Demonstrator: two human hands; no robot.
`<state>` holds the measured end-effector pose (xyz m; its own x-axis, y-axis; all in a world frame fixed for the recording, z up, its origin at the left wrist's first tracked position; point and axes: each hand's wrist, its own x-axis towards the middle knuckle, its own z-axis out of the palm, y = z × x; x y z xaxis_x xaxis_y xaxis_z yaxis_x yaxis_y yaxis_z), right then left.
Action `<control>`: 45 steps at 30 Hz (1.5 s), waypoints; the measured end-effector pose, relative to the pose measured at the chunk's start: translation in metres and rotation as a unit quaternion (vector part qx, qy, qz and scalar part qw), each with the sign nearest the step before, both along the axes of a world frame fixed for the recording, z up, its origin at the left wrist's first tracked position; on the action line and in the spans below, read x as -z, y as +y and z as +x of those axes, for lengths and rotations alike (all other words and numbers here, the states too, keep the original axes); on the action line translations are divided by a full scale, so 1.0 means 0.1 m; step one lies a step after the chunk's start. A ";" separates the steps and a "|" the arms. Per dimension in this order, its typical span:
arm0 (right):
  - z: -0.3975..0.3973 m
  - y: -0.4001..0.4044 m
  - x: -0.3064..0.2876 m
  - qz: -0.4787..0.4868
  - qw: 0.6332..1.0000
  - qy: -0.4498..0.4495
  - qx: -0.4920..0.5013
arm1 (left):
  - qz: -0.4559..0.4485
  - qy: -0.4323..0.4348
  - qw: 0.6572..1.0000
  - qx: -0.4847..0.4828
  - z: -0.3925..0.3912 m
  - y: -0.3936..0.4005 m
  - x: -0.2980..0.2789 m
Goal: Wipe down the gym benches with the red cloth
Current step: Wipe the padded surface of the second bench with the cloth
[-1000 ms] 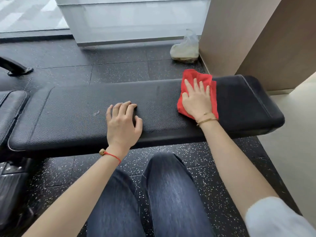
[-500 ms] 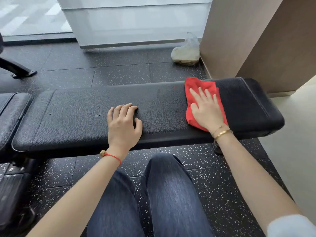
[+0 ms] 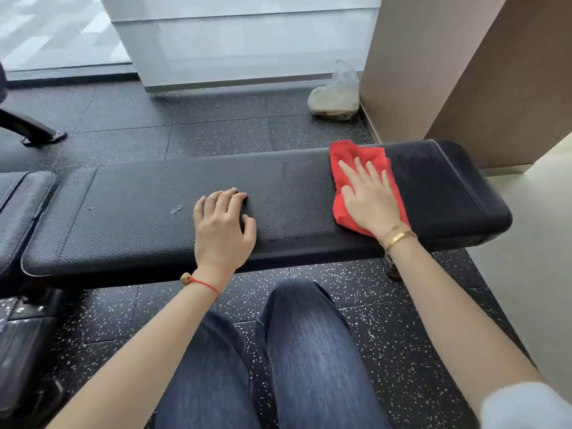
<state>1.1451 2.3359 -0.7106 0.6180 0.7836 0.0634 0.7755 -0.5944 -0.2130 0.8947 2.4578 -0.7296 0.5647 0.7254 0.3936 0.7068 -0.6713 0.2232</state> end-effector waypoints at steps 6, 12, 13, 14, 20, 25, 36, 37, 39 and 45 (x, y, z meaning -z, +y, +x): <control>-0.16 0.16 -0.03 0.009 1.000 0.001 -0.015 | 0.002 0.003 1.000 0.001 0.00 0.00 0.01; -0.32 0.08 -0.02 0.004 0.994 0.033 -0.100 | 0.013 0.009 1.000 -0.010 0.05 -0.02 0.01; -0.29 0.22 -0.04 -0.006 0.995 0.036 -0.095 | 0.013 0.012 1.000 -0.010 0.05 -0.03 0.01; -0.28 0.37 -0.06 -0.014 0.996 0.032 -0.086 | 0.011 0.013 1.000 -0.011 0.04 -0.03 0.01; -0.68 0.77 -0.09 -0.022 0.992 0.014 -0.125 | 0.002 0.005 1.000 -0.010 0.04 -0.05 -0.02; -0.83 0.21 0.04 0.021 0.974 -0.010 -0.225 | 0.001 0.006 1.000 -0.006 0.03 -0.03 0.00; -0.54 0.92 -0.10 -0.022 0.994 0.002 -0.107 | -0.004 0.011 1.000 -0.006 0.02 -0.01 -0.02; -0.65 0.81 -0.08 -0.014 0.991 -0.006 -0.135 | -0.006 0.010 1.000 -0.005 0.01 0.00 -0.01; -0.79 0.48 -0.03 0.005 0.986 -0.018 -0.169 | -0.009 0.008 1.000 -0.002 0.00 0.00 0.00; -0.15 -0.29 0.04 0.017 0.999 -0.022 -0.032 | -0.007 0.004 1.000 0.003 -0.01 0.00 0.01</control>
